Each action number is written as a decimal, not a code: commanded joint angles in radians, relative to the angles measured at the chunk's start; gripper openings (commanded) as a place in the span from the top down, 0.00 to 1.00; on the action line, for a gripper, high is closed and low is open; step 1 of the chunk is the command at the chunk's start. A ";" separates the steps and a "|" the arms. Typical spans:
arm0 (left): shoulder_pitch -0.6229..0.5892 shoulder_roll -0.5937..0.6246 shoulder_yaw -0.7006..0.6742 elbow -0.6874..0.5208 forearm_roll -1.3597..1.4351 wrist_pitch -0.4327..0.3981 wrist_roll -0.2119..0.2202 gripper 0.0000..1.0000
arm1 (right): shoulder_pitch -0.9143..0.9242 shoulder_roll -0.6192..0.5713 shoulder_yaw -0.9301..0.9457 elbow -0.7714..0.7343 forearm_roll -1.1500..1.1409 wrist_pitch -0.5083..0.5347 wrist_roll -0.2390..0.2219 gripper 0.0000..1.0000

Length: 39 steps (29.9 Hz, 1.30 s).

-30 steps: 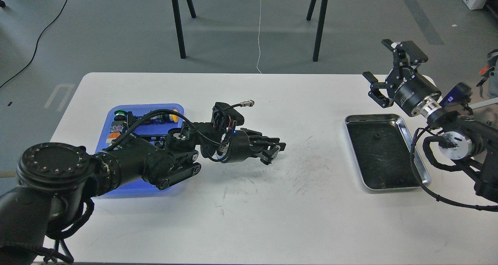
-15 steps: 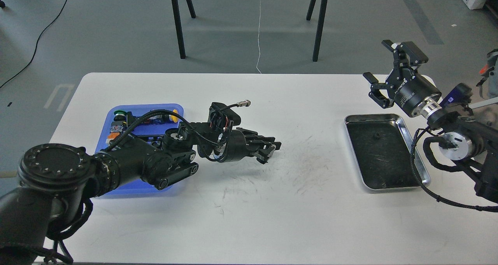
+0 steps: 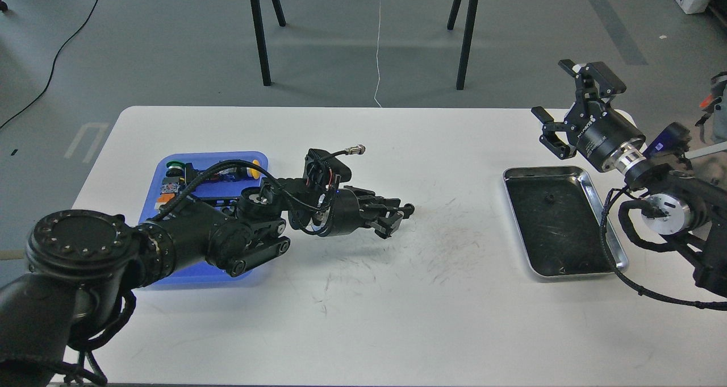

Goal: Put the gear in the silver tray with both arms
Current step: 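Lower the gear onto the table center and open the left gripper, then raise the left gripper back over the blue tray and extend the right gripper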

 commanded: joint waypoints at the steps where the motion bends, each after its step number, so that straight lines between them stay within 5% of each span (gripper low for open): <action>1: -0.001 0.000 -0.007 0.000 -0.005 0.000 0.000 0.61 | 0.001 0.000 -0.002 0.000 0.000 0.000 0.000 0.01; 11: -0.042 0.000 -0.067 0.000 -0.188 -0.017 0.000 0.46 | -0.001 0.000 -0.002 -0.002 -0.009 0.000 0.000 0.01; 16: -0.068 0.000 -0.117 0.000 -0.299 -0.018 0.000 0.28 | -0.007 0.000 -0.002 -0.017 -0.081 0.000 0.000 0.02; 23: -0.070 0.000 -0.266 0.009 -0.434 -0.054 0.000 0.25 | -0.019 0.003 -0.003 -0.046 -0.132 0.000 0.000 0.01; 30: -0.073 0.000 -0.364 0.031 -0.702 -0.123 0.000 0.01 | -0.010 0.006 -0.003 -0.040 -0.153 -0.003 0.000 0.01; 39: -0.051 0.110 -0.415 0.029 -0.886 -0.144 0.000 0.00 | 0.016 0.003 -0.022 -0.036 -0.334 -0.005 0.000 0.01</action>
